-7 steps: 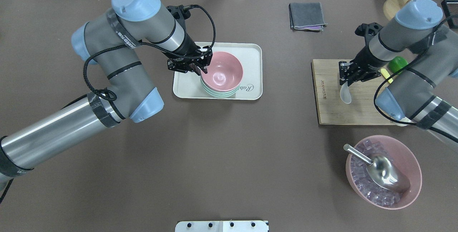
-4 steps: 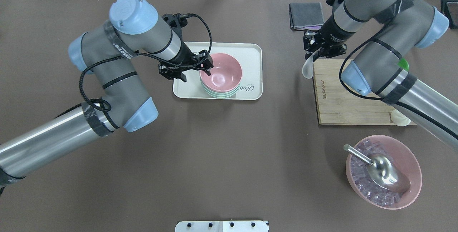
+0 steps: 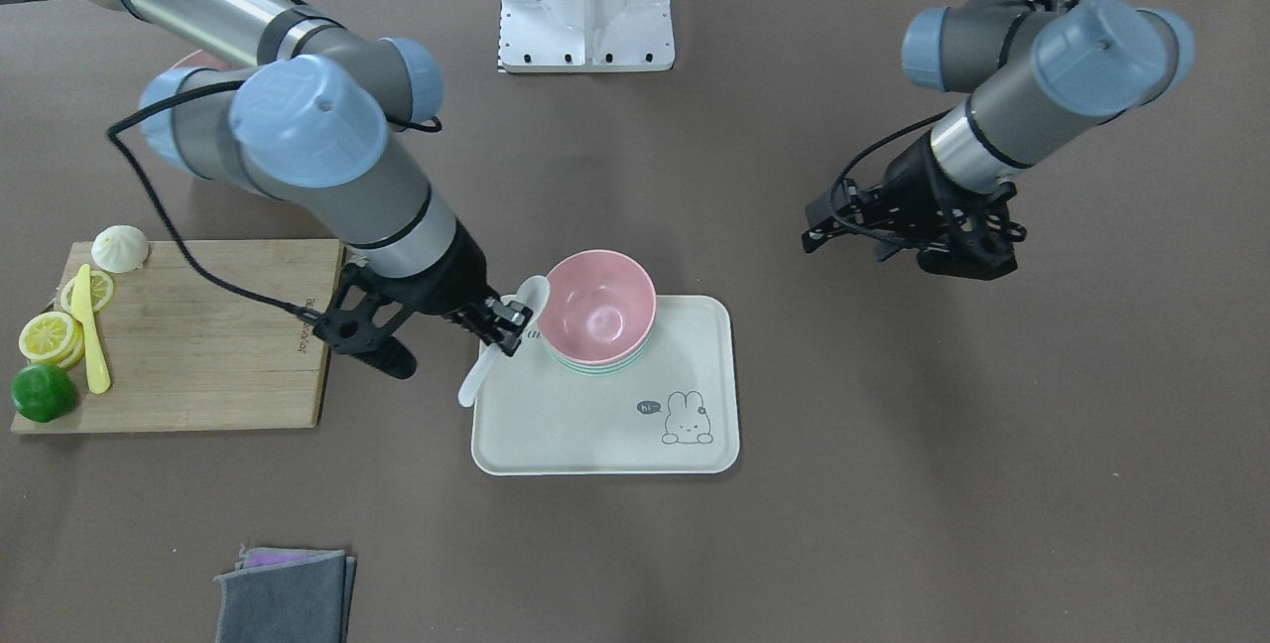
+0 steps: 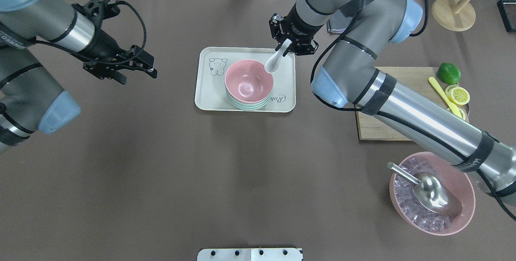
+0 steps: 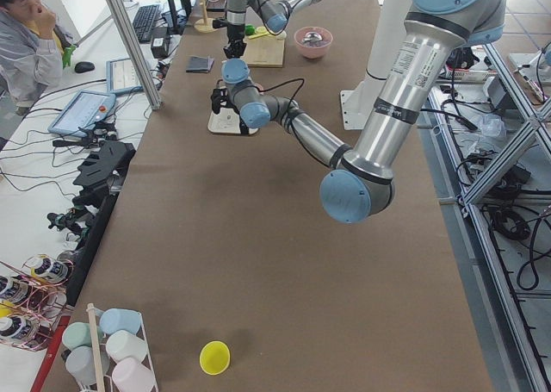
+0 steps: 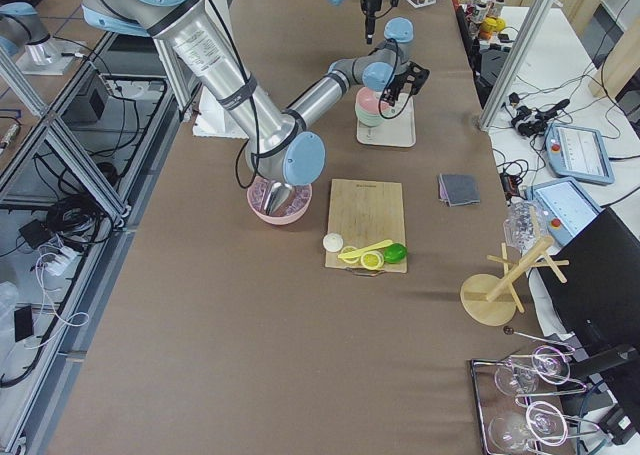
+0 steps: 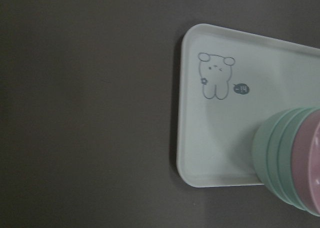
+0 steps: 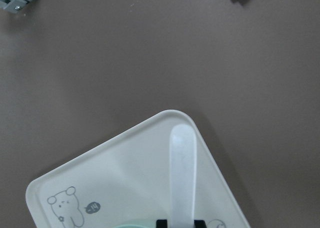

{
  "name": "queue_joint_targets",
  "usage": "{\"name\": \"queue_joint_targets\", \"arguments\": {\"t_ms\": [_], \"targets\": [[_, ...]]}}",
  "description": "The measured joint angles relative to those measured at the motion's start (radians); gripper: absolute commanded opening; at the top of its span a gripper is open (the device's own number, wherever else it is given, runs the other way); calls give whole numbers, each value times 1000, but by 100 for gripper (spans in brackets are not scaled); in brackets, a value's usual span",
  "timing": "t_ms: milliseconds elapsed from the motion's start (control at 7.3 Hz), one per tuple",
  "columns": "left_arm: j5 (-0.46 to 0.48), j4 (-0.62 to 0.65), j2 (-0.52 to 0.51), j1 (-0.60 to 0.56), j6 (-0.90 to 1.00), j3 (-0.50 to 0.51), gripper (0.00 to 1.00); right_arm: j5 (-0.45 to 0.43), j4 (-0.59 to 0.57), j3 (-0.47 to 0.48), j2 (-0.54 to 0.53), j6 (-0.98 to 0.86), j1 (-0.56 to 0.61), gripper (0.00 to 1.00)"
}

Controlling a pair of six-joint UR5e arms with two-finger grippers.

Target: Stack pink bowl on green and place spoon

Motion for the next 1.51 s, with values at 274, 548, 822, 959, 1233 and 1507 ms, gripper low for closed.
{"name": "queue_joint_targets", "arguments": {"t_ms": [274,548,822,959,1233,1507], "targets": [[-50,2,55,-65,72,-15,98,-108,58,-9,9,91,-74,100],[-57,5,83,-104,99,-17,98,-97,69,51,-66,54,-51,100],[-57,4,175,-193,252,-20,98,119,61,223,-297,-158,142,100],[-56,5,240,-252,372,-20,98,224,59,255,-402,-317,261,100],[-49,7,339,-341,569,-15,98,293,58,230,-582,-710,422,100],[-19,8,407,-400,756,-1,98,303,59,142,-679,-1050,546,100]]}}
